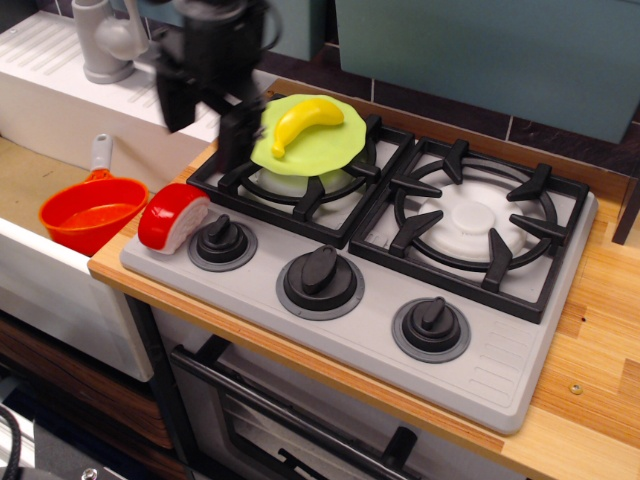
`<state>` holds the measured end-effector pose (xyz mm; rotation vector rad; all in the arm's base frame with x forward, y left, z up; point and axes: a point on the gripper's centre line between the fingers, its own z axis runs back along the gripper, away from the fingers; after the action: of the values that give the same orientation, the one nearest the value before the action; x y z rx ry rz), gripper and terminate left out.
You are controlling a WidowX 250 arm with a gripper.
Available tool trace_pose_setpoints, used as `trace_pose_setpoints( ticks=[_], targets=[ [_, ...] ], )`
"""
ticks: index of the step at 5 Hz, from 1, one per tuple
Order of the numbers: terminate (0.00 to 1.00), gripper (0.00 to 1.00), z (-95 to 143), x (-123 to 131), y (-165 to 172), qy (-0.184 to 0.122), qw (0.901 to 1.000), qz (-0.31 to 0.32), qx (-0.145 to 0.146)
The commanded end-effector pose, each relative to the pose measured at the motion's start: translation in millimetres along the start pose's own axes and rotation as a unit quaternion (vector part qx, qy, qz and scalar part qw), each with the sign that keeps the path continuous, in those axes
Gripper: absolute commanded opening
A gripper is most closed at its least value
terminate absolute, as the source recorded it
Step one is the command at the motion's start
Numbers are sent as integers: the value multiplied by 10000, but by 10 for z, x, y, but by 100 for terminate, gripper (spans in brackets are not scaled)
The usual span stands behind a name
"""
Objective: End effector transition from object to object
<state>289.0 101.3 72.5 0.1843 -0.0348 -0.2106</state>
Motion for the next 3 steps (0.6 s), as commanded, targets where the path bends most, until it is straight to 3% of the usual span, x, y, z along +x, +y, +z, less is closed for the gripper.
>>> trace_pose_setpoints(
  ticks=[1,3],
  targets=[
    [0,100,-148,-293,212,-613,9979,-48,189],
    [0,100,-434,-408,179,-757,9971,73,76]
  ],
)
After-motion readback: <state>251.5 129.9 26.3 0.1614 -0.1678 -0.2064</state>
